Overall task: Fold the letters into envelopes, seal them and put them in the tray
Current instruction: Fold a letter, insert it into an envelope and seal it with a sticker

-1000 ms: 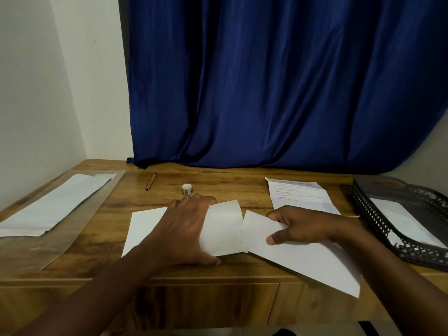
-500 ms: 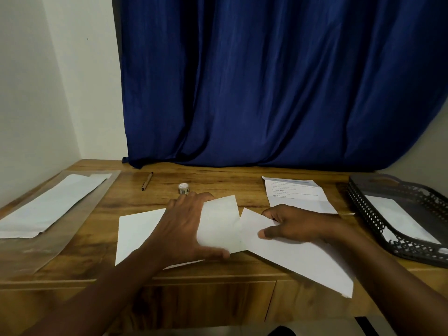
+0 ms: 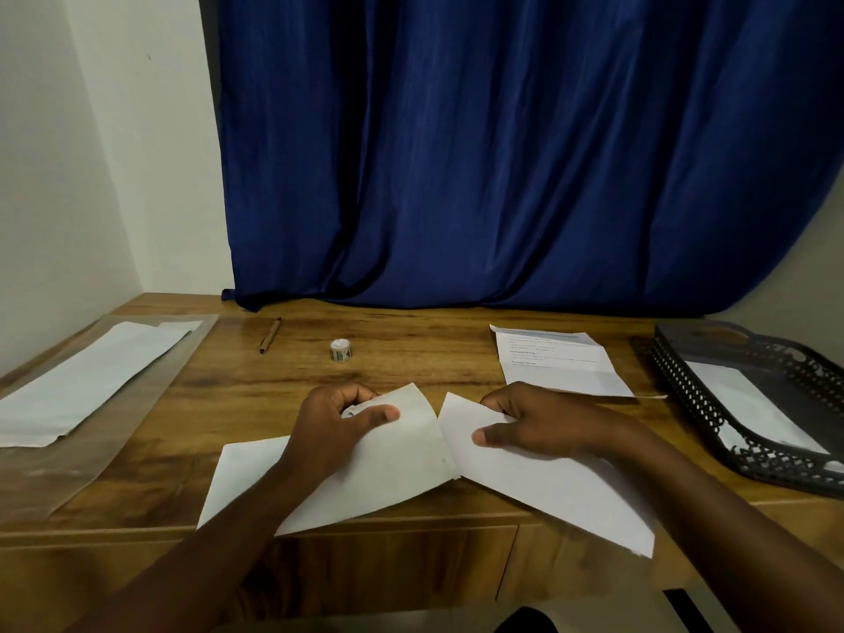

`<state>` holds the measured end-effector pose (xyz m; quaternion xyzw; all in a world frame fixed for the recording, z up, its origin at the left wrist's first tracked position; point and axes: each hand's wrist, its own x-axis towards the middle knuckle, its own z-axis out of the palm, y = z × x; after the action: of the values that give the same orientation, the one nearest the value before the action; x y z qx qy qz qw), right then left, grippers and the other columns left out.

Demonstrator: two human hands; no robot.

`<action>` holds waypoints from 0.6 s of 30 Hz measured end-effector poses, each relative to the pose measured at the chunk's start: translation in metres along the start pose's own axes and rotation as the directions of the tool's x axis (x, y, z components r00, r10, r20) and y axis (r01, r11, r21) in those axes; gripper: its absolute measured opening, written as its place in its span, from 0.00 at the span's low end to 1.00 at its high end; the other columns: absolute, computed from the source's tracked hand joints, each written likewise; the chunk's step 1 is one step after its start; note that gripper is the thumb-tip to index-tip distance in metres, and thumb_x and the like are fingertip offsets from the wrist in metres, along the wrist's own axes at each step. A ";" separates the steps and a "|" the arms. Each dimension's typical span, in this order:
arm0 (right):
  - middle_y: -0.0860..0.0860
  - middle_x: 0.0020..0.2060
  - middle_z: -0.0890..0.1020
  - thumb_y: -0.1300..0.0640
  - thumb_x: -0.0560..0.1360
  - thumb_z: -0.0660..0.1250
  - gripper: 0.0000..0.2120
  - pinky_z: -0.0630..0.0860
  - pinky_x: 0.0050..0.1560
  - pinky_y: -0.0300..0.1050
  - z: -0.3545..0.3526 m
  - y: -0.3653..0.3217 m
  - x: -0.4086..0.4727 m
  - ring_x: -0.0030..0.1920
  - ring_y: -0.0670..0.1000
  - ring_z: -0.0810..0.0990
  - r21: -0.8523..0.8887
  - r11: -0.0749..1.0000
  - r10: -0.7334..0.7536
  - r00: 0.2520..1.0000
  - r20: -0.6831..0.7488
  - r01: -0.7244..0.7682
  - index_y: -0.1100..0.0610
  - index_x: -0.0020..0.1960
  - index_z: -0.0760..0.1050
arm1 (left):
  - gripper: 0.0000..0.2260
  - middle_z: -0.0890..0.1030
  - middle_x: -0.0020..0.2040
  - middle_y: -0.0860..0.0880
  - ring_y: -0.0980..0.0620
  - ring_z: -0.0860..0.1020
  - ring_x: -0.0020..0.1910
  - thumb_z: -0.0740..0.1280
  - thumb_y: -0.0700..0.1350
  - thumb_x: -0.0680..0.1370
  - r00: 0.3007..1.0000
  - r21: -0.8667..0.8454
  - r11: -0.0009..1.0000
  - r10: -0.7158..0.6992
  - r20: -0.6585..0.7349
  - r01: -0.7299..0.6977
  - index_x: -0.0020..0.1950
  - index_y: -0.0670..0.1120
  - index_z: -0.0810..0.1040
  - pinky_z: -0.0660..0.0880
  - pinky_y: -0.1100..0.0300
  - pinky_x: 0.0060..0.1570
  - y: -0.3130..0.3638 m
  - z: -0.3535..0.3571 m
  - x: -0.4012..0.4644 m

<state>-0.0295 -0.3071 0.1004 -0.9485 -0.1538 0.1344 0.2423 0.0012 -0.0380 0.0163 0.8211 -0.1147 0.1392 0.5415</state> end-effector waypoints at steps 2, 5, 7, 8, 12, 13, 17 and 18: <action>0.44 0.47 0.84 0.43 0.79 0.68 0.10 0.81 0.45 0.40 -0.002 -0.001 0.002 0.44 0.45 0.84 -0.010 0.999 0.043 0.999 -0.008 -0.043 0.47 0.55 0.79 | 0.06 0.84 0.37 0.54 0.55 0.82 0.38 0.78 0.46 0.73 0.999 0.007 1.000 0.004 -0.036 -0.004 0.39 0.48 0.83 0.75 0.61 0.40 0.000 0.001 0.000; 0.46 0.50 0.84 0.41 0.79 0.68 0.13 0.82 0.49 0.44 -0.003 -0.003 0.002 0.46 0.47 0.84 -0.074 0.992 0.096 0.995 -0.030 -0.098 0.48 0.57 0.81 | 0.08 0.83 0.36 0.54 0.55 0.81 0.38 0.78 0.48 0.72 0.997 0.027 0.999 0.027 -0.076 -0.025 0.38 0.47 0.81 0.74 0.62 0.39 -0.003 0.001 0.000; 0.45 0.49 0.83 0.41 0.78 0.68 0.13 0.80 0.45 0.42 -0.002 -0.007 0.000 0.46 0.46 0.83 -0.155 0.983 0.092 0.994 -0.062 -0.101 0.48 0.57 0.81 | 0.09 0.82 0.36 0.56 0.57 0.80 0.39 0.79 0.50 0.72 0.995 0.062 0.996 0.064 -0.077 -0.059 0.39 0.49 0.81 0.74 0.65 0.38 -0.003 0.002 -0.001; 0.44 0.48 0.82 0.41 0.78 0.68 0.13 0.78 0.43 0.41 -0.001 -0.009 -0.001 0.45 0.46 0.82 -0.192 0.977 0.080 0.993 -0.084 -0.095 0.48 0.57 0.80 | 0.09 0.82 0.37 0.57 0.58 0.80 0.40 0.78 0.51 0.72 0.993 0.089 0.992 0.093 -0.074 -0.086 0.40 0.50 0.81 0.73 0.68 0.38 -0.003 0.003 -0.003; 0.45 0.45 0.85 0.43 0.79 0.69 0.09 0.78 0.41 0.39 0.001 -0.011 -0.004 0.42 0.45 0.84 -0.070 0.997 0.028 0.999 -0.042 -0.031 0.48 0.48 0.81 | 0.10 0.81 0.42 0.61 0.61 0.79 0.46 0.76 0.56 0.73 0.980 0.209 0.960 0.198 -0.035 -0.186 0.47 0.53 0.81 0.73 0.71 0.40 0.000 0.006 -0.007; 0.45 0.44 0.85 0.44 0.79 0.69 0.08 0.79 0.41 0.39 0.001 -0.011 -0.004 0.41 0.45 0.84 -0.043 0.999 0.017 0.999 -0.033 -0.018 0.47 0.47 0.81 | 0.09 0.80 0.43 0.62 0.62 0.78 0.47 0.75 0.56 0.74 0.978 0.230 0.953 0.207 -0.028 -0.196 0.48 0.54 0.80 0.72 0.71 0.39 0.001 0.006 -0.007; 0.43 0.45 0.85 0.46 0.79 0.70 0.07 0.79 0.39 0.35 -0.002 -0.007 -0.005 0.42 0.42 0.85 0.036 0.998 -0.049 0.998 -0.037 0.050 0.48 0.51 0.82 | 0.06 0.79 0.45 0.65 0.69 0.76 0.49 0.72 0.56 0.77 0.988 0.230 0.964 0.148 -0.032 -0.137 0.50 0.58 0.78 0.68 0.75 0.38 0.004 0.007 -0.006; 0.43 0.45 0.85 0.47 0.79 0.70 0.07 0.78 0.38 0.34 -0.002 -0.007 -0.005 0.41 0.41 0.85 0.079 0.996 -0.046 0.998 -0.037 0.049 0.48 0.51 0.82 | 0.05 0.79 0.46 0.66 0.70 0.76 0.49 0.71 0.55 0.78 0.988 0.223 0.965 0.149 -0.026 -0.140 0.51 0.58 0.78 0.68 0.75 0.39 0.004 0.007 -0.007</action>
<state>-0.0355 -0.3038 0.1067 -0.9363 -0.1667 0.1179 0.2859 -0.0055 -0.0456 0.0144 0.8624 -0.1468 0.2075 0.4378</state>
